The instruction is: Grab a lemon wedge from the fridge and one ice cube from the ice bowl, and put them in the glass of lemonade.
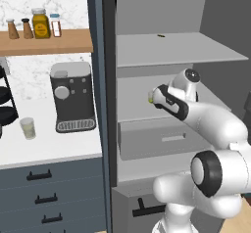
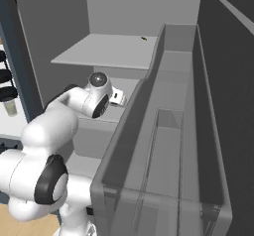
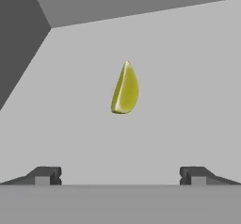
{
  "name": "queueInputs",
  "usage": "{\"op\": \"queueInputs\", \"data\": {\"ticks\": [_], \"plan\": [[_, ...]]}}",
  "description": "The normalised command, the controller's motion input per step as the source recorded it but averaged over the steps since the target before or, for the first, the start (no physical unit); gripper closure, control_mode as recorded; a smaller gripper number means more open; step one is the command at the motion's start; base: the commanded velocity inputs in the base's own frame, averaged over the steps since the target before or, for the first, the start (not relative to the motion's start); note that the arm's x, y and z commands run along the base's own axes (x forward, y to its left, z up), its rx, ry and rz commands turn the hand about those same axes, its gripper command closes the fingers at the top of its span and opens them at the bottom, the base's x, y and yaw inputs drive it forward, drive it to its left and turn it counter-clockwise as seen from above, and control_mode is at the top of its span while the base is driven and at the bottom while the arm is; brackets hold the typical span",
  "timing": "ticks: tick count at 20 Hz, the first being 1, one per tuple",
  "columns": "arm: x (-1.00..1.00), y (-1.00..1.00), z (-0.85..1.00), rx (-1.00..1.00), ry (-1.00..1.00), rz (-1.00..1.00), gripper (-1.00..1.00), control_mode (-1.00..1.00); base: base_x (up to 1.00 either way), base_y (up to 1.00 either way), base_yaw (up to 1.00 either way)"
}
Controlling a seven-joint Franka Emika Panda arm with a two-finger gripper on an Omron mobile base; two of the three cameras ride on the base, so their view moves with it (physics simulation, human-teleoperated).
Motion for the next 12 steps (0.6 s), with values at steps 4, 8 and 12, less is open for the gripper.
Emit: {"op": "queueInputs", "data": {"ticks": [4,8,12], "plan": [[0.37,0.00,-0.20,0.00,0.00,0.00,-1.00,-1.00,0.00,0.00,0.00],[0.44,0.00,-0.09,0.00,0.00,0.00,-1.00,-1.00,0.00,0.00,0.00],[0.43,0.00,-0.11,0.00,0.00,0.00,-1.00,-1.00,0.00,0.00,0.00]]}}
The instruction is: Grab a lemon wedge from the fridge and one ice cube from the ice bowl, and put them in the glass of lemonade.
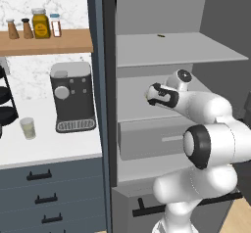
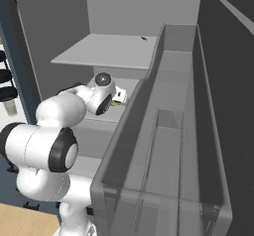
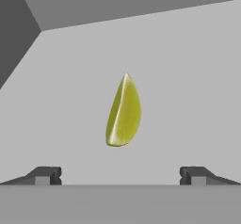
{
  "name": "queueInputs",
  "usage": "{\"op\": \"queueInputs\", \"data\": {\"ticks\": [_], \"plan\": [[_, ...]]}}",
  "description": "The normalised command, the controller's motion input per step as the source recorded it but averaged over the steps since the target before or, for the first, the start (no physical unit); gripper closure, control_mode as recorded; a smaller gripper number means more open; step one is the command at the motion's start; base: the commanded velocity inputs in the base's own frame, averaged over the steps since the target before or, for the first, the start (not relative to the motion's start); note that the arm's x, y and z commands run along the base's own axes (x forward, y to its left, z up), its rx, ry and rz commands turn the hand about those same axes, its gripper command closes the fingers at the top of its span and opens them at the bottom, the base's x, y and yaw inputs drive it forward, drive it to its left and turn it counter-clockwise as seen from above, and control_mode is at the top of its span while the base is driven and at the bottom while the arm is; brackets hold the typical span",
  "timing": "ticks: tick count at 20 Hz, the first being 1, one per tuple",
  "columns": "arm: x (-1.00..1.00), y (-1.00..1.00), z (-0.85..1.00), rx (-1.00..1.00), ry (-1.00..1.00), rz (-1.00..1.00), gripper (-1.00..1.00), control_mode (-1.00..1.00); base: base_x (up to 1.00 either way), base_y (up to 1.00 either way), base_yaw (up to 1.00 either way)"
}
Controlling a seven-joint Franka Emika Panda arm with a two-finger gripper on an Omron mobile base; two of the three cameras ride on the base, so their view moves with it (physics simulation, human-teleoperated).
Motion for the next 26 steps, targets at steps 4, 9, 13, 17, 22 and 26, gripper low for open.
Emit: {"op": "queueInputs", "data": {"ticks": [4,9,13,17,22,26], "plan": [[0.42,0.00,-0.21,0.00,0.00,0.00,-1.00,-1.00,0.00,0.00,0.00],[0.40,0.00,-0.25,0.00,0.01,0.00,-1.00,-1.00,0.00,0.00,0.00],[0.38,0.00,-0.25,0.00,0.03,0.00,-1.00,-1.00,0.00,0.00,0.00],[0.22,0.00,-0.32,0.00,0.07,0.00,-1.00,-1.00,0.00,0.00,0.00],[0.17,0.00,-0.35,0.00,0.09,0.00,-1.00,-1.00,0.00,0.00,0.00],[0.10,0.00,-0.33,0.00,0.07,0.00,1.00,-1.00,0.00,0.00,0.00]]}}
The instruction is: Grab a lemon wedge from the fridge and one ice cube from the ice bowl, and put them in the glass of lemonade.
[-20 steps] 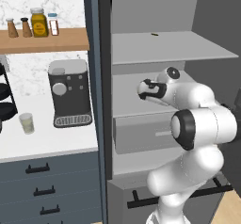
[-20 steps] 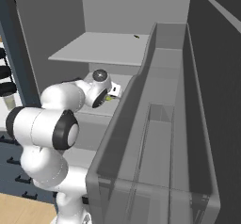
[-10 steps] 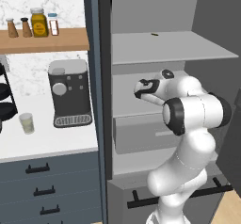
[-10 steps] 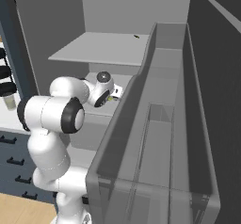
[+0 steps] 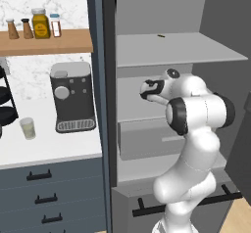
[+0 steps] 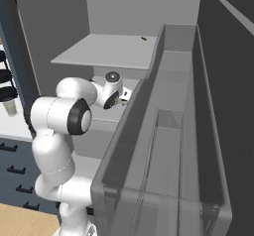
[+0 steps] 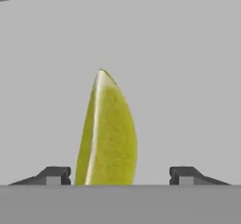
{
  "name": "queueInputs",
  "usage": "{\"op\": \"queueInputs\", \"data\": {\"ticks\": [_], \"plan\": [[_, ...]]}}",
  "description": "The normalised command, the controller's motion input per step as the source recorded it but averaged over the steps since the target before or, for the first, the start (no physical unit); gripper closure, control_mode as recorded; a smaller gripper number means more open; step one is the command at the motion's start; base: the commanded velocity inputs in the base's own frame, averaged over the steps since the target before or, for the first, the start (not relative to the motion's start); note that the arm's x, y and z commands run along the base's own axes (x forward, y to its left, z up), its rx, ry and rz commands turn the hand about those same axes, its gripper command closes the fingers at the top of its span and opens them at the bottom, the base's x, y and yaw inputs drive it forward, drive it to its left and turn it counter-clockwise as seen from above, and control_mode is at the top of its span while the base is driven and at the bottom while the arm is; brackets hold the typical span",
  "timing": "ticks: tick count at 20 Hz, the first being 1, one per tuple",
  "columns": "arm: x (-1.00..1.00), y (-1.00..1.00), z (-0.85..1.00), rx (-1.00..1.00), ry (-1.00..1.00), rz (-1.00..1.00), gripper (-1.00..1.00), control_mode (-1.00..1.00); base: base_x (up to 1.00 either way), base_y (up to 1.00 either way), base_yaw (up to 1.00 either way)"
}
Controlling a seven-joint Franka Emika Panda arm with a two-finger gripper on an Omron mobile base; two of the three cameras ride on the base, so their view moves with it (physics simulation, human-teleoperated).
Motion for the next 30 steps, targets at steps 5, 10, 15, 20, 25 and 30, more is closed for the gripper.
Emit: {"op": "queueInputs", "data": {"ticks": [5,10,15,20,25,30], "plan": [[0.00,0.00,-0.40,0.00,0.05,0.00,1.00,-1.00,0.00,0.00,0.00],[-0.19,0.00,-0.54,0.00,0.00,0.00,1.00,-1.00,0.00,0.00,0.00],[-0.90,-0.09,-0.22,0.00,0.00,0.00,1.00,-1.00,0.00,0.00,0.00],[-1.00,-0.06,0.00,0.00,0.00,0.00,1.00,-1.00,0.00,0.00,0.00],[-1.00,0.00,0.14,0.00,0.02,0.00,1.00,-1.00,0.00,0.00,0.00],[-1.00,0.00,0.44,0.00,0.00,0.00,1.00,-1.00,0.00,0.00,0.00]]}}
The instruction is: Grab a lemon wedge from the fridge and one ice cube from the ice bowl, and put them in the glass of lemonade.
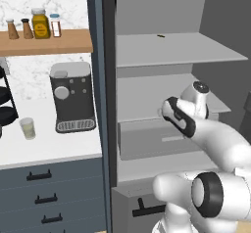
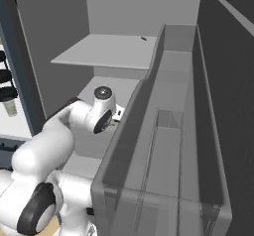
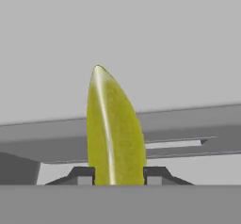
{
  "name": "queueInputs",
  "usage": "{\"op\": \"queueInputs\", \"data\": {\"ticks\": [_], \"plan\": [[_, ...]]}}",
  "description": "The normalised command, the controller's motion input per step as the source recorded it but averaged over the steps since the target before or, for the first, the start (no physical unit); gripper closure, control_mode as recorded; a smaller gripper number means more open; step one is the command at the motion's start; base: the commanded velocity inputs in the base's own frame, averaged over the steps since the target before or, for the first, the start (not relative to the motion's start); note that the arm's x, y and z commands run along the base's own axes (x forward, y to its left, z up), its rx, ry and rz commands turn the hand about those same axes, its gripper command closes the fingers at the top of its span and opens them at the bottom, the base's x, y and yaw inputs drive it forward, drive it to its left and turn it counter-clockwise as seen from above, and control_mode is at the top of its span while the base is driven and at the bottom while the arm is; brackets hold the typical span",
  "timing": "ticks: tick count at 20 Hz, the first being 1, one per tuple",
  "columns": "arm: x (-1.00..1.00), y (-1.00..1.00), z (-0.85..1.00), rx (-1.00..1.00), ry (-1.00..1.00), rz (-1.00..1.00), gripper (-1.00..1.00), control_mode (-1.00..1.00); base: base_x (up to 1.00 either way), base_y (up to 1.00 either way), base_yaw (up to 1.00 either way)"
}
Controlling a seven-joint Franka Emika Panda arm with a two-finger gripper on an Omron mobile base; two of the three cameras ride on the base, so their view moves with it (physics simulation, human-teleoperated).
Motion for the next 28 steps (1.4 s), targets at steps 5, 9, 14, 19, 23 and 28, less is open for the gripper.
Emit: {"op": "queueInputs", "data": {"ticks": [5,9,14,19,23,28], "plan": [[-0.98,0.00,0.53,0.00,0.00,0.00,1.00,-1.00,0.00,0.00,0.00],[-0.89,0.00,0.48,0.00,0.00,0.00,1.00,-1.00,0.00,0.00,0.00],[-0.69,0.00,0.38,0.00,0.00,0.00,1.00,-1.00,0.00,0.00,0.00],[-0.55,0.00,0.24,0.00,0.01,0.00,1.00,-1.00,0.00,0.00,0.00],[-0.31,0.00,0.00,0.00,0.04,0.00,1.00,1.00,-0.36,0.01,0.00],[0.00,0.00,0.00,0.00,0.00,0.00,1.00,1.00,-0.95,0.06,0.00]]}}
